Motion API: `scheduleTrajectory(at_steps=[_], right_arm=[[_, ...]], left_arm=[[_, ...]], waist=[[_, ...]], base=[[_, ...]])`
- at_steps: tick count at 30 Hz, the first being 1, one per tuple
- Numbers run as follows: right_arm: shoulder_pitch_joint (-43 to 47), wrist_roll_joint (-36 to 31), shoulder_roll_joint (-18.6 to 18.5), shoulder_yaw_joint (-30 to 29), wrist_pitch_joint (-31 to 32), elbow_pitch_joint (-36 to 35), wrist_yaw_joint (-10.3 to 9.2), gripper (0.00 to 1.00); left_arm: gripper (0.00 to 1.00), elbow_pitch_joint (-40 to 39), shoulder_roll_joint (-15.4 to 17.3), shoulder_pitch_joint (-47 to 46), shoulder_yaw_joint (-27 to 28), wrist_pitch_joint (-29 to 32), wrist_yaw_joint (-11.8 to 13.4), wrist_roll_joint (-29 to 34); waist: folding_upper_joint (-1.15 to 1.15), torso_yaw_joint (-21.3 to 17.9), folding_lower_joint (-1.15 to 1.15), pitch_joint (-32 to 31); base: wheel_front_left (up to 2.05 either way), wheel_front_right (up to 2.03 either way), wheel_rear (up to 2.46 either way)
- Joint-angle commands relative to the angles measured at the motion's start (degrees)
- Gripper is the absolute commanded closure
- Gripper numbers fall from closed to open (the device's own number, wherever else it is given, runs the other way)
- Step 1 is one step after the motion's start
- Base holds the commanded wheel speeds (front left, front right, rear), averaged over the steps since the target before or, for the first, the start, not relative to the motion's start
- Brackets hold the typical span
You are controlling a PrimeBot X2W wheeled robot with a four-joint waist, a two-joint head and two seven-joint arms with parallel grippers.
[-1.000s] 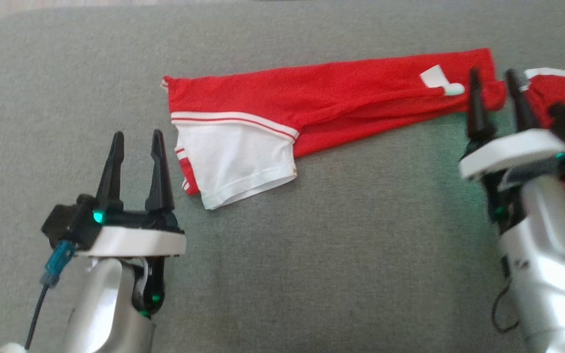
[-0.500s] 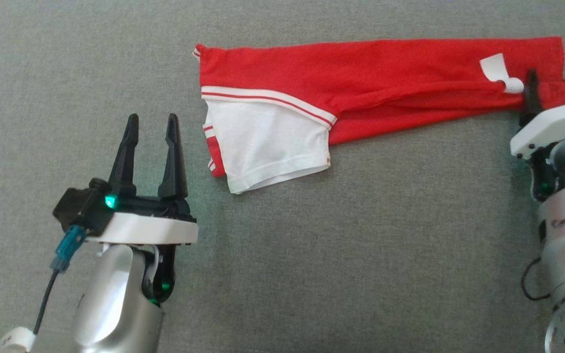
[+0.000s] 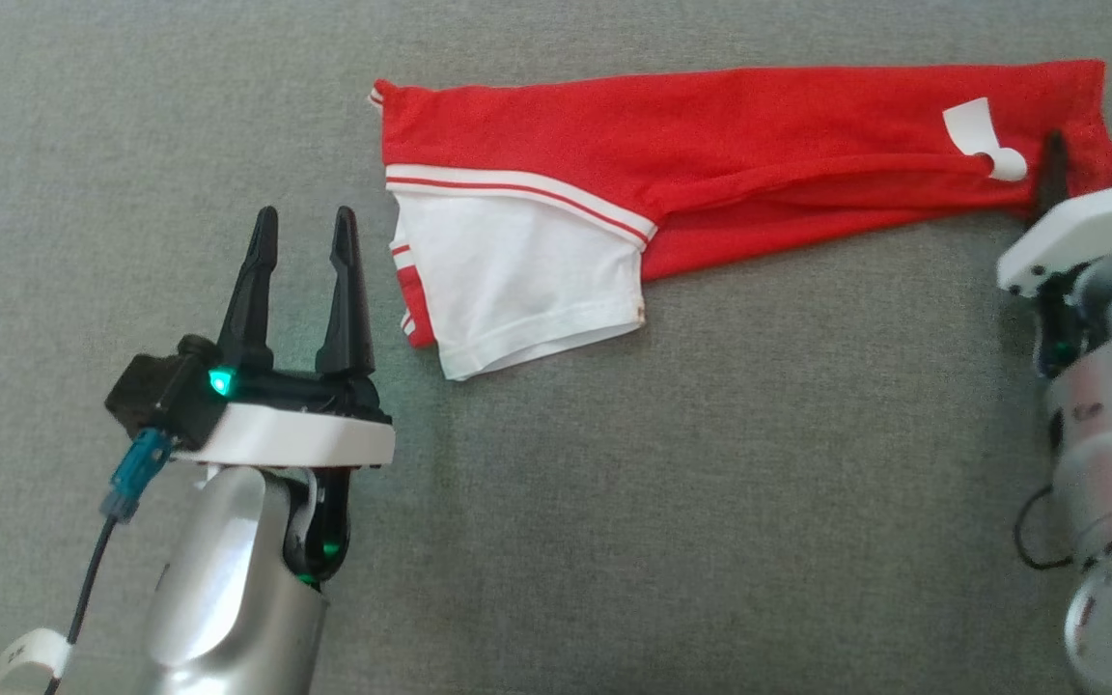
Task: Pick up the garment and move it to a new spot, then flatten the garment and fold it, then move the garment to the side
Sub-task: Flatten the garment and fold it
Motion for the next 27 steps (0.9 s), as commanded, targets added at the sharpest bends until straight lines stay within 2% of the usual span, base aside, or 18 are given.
scheduleTrajectory(at_steps=[1, 10, 17, 27], right_arm=[[-1.34, -0.14, 2.12, 1.82, -0.62, 0.38, 0.21, 1.0], [-1.69, 7.28, 4.32, 6.46, -6.53, 1.3, 0.21, 1.0], [3.09, 16.01, 4.6, 10.42, -7.63, -4.21, 0.21, 1.0], [8.64, 20.74, 0.7, 11.35, -7.46, -12.68, 0.21, 1.0]], left_arm=[[0.0, -1.54, 0.65, -1.64, 1.62, -0.27, 0.08, -0.15], [0.0, -1.28, 0.65, -0.19, 2.88, -0.27, 0.08, 0.15], [0.0, -1.74, 0.65, 2.08, 3.31, -0.27, 0.08, 0.5], [0.0, -2.22, 0.64, 4.47, 2.91, -0.27, 0.08, 0.23]], waist=[[0.0, -0.4, 0.0, -0.22], [0.0, -3.85, 0.0, -4.17], [0.0, -6.57, 0.0, -8.15], [0.0, -6.49, 0.0, -11.41]], base=[[0.0, 0.0, 0.0], [0.0, 0.0, 0.0], [0.0, 0.0, 0.0], [0.0, 0.0, 0.0]])
